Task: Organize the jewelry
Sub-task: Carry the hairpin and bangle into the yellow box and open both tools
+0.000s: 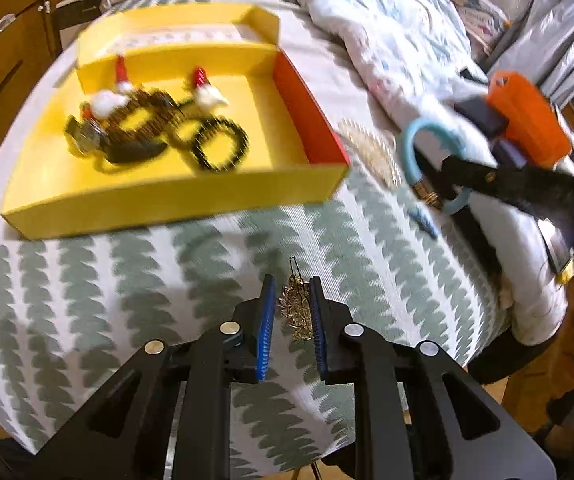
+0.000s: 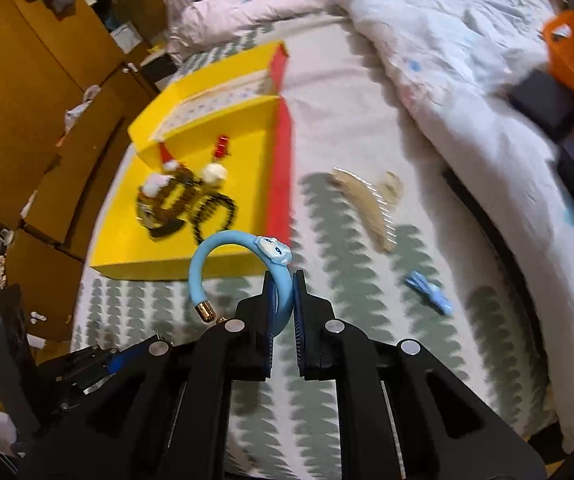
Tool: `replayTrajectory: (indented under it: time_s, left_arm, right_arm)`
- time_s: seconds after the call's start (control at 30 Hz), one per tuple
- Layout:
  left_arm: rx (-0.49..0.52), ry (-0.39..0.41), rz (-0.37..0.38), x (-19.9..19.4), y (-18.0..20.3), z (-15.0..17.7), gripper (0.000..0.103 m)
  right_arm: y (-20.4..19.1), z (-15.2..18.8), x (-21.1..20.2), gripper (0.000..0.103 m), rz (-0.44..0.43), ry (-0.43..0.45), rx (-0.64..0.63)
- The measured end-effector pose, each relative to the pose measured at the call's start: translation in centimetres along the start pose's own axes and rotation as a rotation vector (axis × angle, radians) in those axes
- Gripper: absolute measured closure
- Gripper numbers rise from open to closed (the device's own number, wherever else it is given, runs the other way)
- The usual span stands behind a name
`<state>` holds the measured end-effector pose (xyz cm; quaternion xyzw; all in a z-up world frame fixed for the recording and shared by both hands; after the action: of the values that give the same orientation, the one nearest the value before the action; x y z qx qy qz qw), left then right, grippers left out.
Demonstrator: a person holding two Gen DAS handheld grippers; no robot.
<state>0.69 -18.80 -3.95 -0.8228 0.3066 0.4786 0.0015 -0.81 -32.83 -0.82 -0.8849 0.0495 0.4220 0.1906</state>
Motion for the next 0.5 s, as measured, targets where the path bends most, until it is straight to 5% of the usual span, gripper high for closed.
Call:
replayTrajectory:
  time_s: [0.3, 0.5]
  left_arm:
    - [-0.070, 0.124, -0.080, -3.9, -7.0, -6.8, 0.085]
    - [-0.109, 0.130, -0.139, -2.7, -11.8, -9.6, 0.085]
  right_arm:
    - [-7.2, -2.7, 5.9, 0.093, -0.035, -0.043, -0.094]
    - [-9.8, -3.5, 10.8, 0.093, -0.032, -0.086, -0.124]
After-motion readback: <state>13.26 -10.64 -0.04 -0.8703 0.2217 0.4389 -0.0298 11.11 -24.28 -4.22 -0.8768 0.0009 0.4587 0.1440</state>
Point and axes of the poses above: each gripper's, at about its wrist camera, not at the fingertips, and x roughly the way its jaws point, y to its right, z to its underside, the point moved 9 cm from there along x, roughly the way its jaws point, and after that the axes turned 7 degrees about y, right-handed, at the moved point
